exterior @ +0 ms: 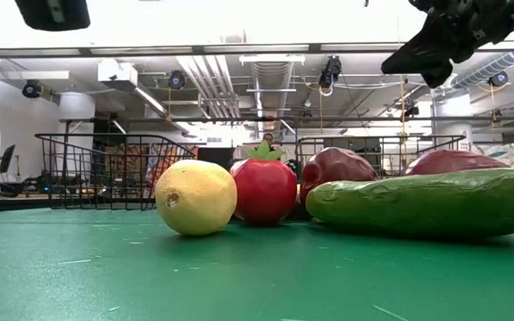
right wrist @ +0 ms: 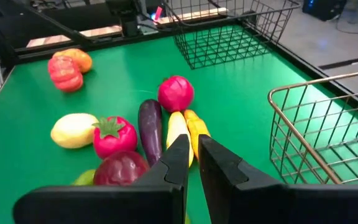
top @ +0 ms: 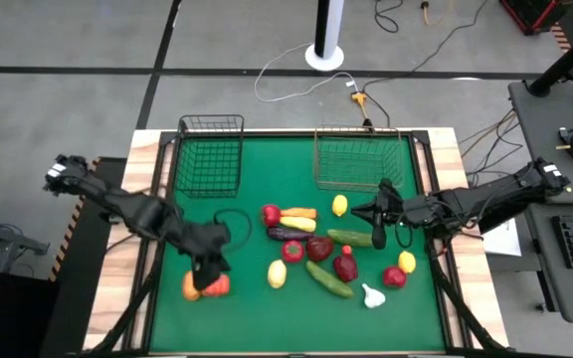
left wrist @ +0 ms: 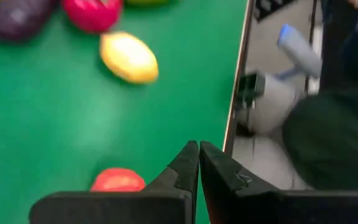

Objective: Sort produce into baskets
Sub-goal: Put the orange pumpkin into the left wire basket

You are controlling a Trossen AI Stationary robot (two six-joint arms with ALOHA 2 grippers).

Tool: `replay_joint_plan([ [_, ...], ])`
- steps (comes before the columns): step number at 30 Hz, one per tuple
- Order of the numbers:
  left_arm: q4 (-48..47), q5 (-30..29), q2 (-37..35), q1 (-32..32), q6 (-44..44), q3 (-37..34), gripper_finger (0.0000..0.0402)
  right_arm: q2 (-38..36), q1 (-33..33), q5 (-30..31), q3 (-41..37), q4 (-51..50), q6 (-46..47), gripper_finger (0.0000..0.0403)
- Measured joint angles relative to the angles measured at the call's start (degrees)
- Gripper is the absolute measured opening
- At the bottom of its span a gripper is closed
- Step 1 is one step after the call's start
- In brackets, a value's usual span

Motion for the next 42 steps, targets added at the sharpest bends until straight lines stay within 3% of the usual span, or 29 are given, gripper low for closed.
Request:
replay_joint_plan([
  [5,6.97,-0.17,5.63,-2.38,-0.11,1.01,0.0000,0.08,0.00,-0.02,0.02,-0.09,0.04,0.0028],
  [10,8.91,6.06,12.74,-2.34,5.09,5.86,0.0000,0.00,0.00,-0.02,0.02,-0.09,0.00,0.0028],
  [16,-10.53,7.84,20.82,-2.52,5.80,15.70,0.0000,0.42,0.00,-0.05,0.00,-0.15,0.00,0.0028],
  [21,-24.92,1.49,26.92,-2.90,6.24,22.49,0.0000,0.39,-0.01,-0.06,0.01,-0.01,-1.51,0.0028],
  [29,-29.07,-0.25,31.64,-5.76,10.00,25.05,0.0005,0.74,-0.02,-0.10,0.02,0.01,-3.04,0.0028],
  [35,-29.54,-2.34,32.03,-8.12,3.03,25.02,0.0060,0.74,-0.02,-0.16,0.02,-0.31,-3.82,0.0028],
  [42,-29.68,-2.97,31.99,-9.96,-1.83,23.62,0.0180,0.74,0.02,-5.36,0.02,-0.50,-5.33,0.0028],
])
